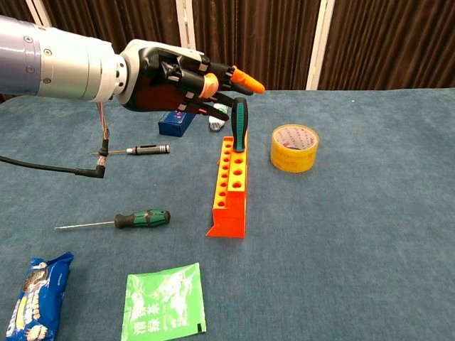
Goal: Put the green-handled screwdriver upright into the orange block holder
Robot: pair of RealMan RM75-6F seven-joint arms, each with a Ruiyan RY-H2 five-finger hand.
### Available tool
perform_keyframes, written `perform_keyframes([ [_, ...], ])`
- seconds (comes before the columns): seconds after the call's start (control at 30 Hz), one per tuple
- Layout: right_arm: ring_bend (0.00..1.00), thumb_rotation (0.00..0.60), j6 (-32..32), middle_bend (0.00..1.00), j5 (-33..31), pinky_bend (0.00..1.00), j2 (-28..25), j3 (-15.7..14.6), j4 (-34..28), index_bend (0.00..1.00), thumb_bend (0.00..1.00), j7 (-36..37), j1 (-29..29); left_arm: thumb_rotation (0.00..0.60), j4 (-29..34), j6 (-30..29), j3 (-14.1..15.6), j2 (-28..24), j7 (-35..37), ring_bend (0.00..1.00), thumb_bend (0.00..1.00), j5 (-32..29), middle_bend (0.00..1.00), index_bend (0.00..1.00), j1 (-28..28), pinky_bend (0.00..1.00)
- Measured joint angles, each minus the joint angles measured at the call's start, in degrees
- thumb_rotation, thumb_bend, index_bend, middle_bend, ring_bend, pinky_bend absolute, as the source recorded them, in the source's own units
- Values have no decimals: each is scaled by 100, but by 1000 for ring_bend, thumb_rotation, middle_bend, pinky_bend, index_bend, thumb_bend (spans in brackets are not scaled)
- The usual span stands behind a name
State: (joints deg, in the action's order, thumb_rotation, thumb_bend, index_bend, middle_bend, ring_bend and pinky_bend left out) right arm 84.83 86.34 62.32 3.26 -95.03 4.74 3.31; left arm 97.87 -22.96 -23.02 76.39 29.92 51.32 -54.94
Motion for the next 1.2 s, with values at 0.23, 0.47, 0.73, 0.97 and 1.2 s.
perform_keyframes([
  [0.23, 0, 600, 1, 0, 6, 0, -2, -1, 7, 0, 64, 12, 1, 600, 55, 8, 1, -6, 40, 0, 1000, 47, 0, 201, 11, 57],
  [0.47, 0, 600, 8, 0, 16, 0, 0, -2, 11, 0, 64, 9, 1, 600, 142, -11, 7, -23, 55, 0, 1000, 119, 0, 202, 33, 60],
  [0.73, 0, 600, 15, 0, 23, 0, -2, -2, 4, 0, 64, 0, 1, 600, 240, -27, 14, -64, 88, 0, 1000, 179, 0, 203, 64, 60],
  [0.97, 0, 600, 18, 0, 27, 0, 0, -3, 6, 0, 65, -6, 1, 600, 291, -23, 23, -102, 123, 0, 1000, 203, 0, 203, 83, 63],
  [1.2, 0, 600, 25, 0, 31, 0, 7, 0, 9, 0, 65, -5, 2, 600, 324, -17, 23, -99, 149, 0, 1000, 231, 0, 204, 74, 64],
])
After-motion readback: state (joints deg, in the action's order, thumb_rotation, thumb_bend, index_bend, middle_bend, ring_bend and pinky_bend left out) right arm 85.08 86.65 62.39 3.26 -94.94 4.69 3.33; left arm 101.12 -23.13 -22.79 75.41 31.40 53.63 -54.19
